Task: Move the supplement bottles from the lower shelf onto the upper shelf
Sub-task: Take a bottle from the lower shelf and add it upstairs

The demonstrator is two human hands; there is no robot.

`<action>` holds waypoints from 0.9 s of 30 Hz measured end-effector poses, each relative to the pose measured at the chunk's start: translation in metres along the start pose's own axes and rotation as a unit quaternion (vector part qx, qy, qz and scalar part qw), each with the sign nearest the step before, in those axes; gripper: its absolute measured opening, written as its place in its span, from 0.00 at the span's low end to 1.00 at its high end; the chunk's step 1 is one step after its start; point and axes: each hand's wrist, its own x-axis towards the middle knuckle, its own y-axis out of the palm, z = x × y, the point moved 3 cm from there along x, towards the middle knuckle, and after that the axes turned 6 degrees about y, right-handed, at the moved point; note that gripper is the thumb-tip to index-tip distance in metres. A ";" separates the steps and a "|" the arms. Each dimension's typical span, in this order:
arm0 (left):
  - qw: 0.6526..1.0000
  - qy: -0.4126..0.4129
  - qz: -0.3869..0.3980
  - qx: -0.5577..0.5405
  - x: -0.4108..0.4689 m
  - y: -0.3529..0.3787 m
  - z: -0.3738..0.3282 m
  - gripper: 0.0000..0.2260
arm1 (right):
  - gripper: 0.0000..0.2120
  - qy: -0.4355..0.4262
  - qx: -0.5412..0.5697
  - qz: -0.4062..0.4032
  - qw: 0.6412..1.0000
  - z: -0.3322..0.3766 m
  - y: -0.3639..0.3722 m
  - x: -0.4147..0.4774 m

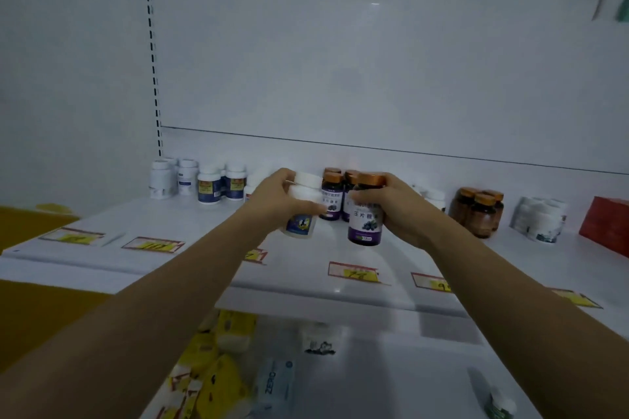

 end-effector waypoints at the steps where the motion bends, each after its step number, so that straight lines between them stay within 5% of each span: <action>1: 0.999 0.004 -0.001 0.041 0.008 0.001 0.003 0.23 | 0.15 -0.002 -0.011 0.003 1.000 -0.005 0.000 0.012; 10: 0.970 0.054 -0.038 0.234 0.063 -0.006 0.042 0.28 | 0.23 0.020 -0.150 -0.076 0.986 -0.036 0.011 0.073; 19: 0.878 0.109 -0.042 0.464 0.094 -0.010 0.061 0.29 | 0.24 -0.015 -0.293 -0.161 0.942 -0.032 0.021 0.097; 24: 0.790 0.137 -0.058 0.594 0.101 -0.015 0.069 0.26 | 0.29 -0.025 -0.322 -0.179 0.929 -0.033 0.023 0.105; 27: 0.786 0.126 -0.061 0.602 0.105 -0.018 0.072 0.25 | 0.31 -0.018 -0.347 -0.178 0.921 -0.035 0.022 0.111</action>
